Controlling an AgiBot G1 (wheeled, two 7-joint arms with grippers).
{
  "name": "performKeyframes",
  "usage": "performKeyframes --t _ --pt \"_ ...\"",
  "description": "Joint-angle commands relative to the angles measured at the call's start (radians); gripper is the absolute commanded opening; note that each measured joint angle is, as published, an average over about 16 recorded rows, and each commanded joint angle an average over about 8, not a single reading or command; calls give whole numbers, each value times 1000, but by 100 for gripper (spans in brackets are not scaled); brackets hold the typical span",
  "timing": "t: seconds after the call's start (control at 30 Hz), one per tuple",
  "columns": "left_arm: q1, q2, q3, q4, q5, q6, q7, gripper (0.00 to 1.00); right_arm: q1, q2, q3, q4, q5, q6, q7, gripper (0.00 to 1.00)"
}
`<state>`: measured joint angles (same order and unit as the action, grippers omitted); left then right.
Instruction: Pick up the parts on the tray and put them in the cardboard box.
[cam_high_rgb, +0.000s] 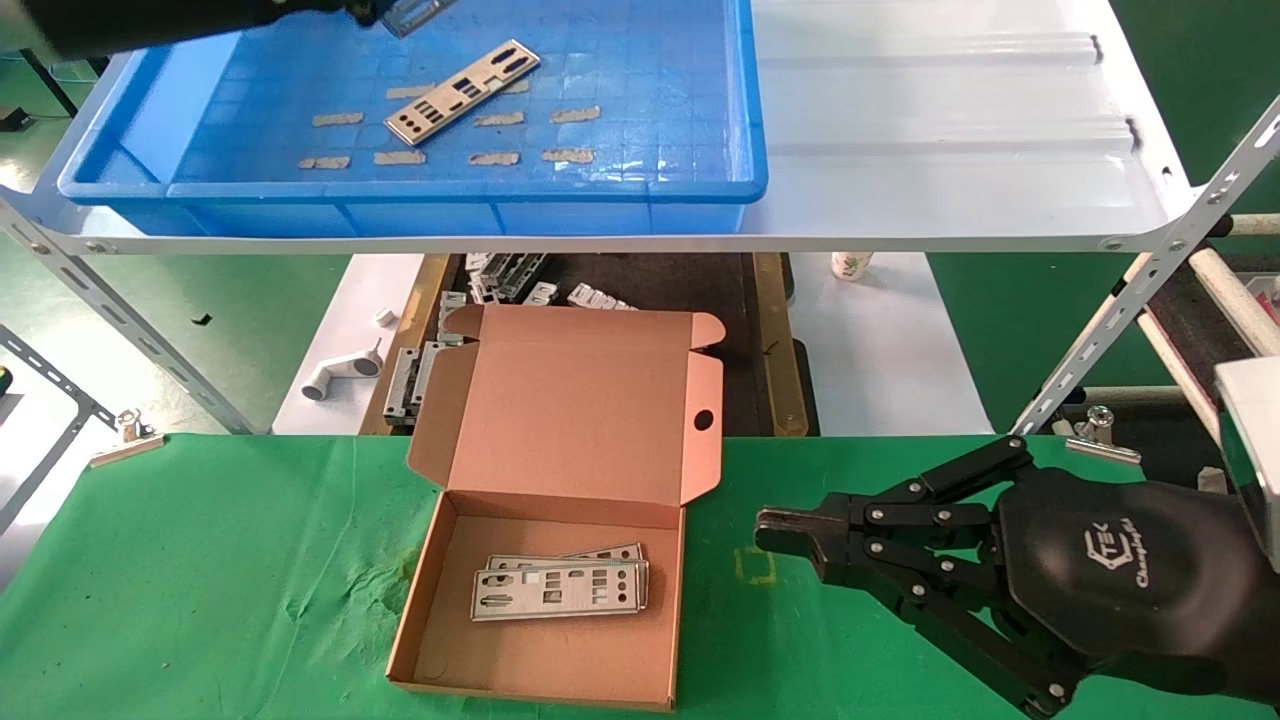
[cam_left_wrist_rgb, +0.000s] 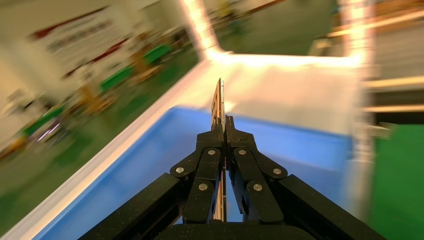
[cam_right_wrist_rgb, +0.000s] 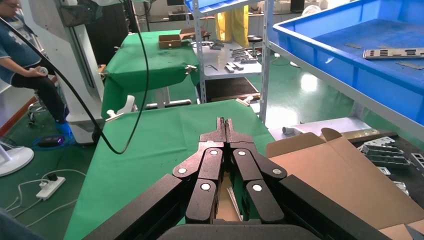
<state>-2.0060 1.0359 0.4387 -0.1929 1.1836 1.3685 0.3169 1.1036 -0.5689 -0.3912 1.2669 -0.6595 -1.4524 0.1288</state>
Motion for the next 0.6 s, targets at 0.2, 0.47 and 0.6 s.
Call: performKeyframes --t 0.2,0.47,0.6 --pt "35 -75 26 -111 -29 231 81 0 0 0 0 0 0 0 0 0" --pt "213 -201 189 -476 -140 238 100 0 0 0 0 0 0 0 0 0" --pt "286 -252 295 -618 -185 230 117 0 0 0 0 0 0 0 0 0"
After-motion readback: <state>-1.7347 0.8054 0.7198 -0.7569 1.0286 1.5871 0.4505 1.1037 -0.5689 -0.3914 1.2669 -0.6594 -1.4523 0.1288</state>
